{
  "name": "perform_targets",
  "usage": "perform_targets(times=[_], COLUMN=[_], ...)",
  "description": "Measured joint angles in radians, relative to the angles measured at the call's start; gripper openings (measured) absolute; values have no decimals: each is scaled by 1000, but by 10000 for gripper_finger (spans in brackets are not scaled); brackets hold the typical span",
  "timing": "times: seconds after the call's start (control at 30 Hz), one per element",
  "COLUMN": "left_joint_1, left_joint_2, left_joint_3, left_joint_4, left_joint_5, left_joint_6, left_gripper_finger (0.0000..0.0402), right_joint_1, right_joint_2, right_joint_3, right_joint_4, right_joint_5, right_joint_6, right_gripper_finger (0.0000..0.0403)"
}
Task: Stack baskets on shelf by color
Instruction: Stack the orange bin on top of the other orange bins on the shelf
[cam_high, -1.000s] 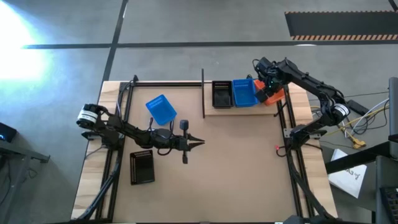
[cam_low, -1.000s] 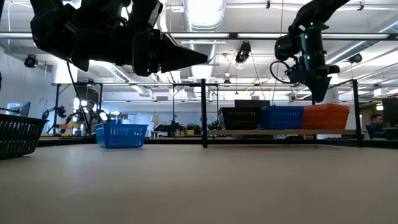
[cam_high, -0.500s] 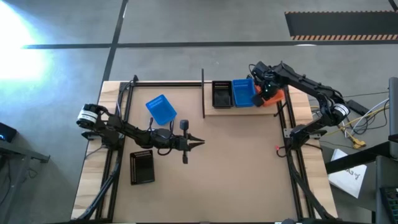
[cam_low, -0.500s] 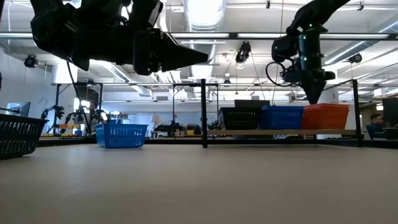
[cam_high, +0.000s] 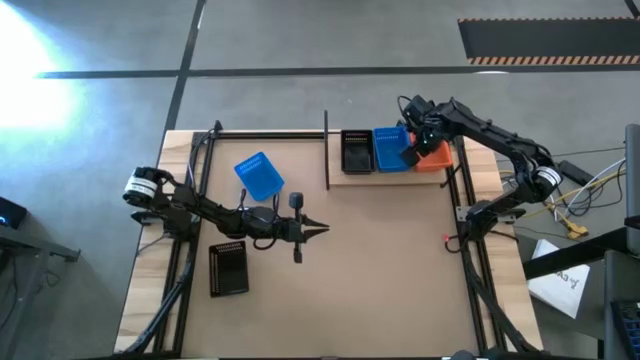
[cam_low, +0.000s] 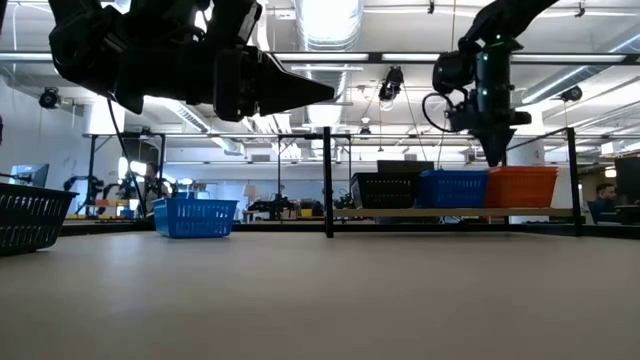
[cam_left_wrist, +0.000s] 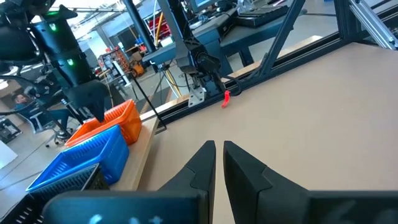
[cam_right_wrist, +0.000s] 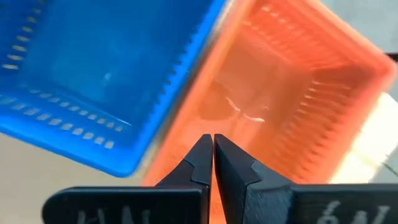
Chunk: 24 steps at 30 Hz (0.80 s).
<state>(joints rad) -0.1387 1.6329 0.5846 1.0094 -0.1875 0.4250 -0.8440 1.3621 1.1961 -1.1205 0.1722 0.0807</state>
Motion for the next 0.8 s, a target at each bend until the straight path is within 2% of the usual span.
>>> perform_targets(times=[0.2,0.37,0.8], left_joint_1=[0,0,0], left_joint_2=[0,0,0], left_joint_3=[0,0,0], left_joint_4=[-1,-2,-2], left_joint_5=[0,0,0], left_joint_6=[0,0,0], left_gripper_finger=[15,15,15], right_joint_1=[0,6,15], right_joint_2=[10,13,11], right_joint_3=[-60,-94,-43], right_joint_4=[-15,28,94], right_joint_5=[8,-42,-76], right_joint_6=[10,7,-41], right_gripper_finger=[9,9,9])
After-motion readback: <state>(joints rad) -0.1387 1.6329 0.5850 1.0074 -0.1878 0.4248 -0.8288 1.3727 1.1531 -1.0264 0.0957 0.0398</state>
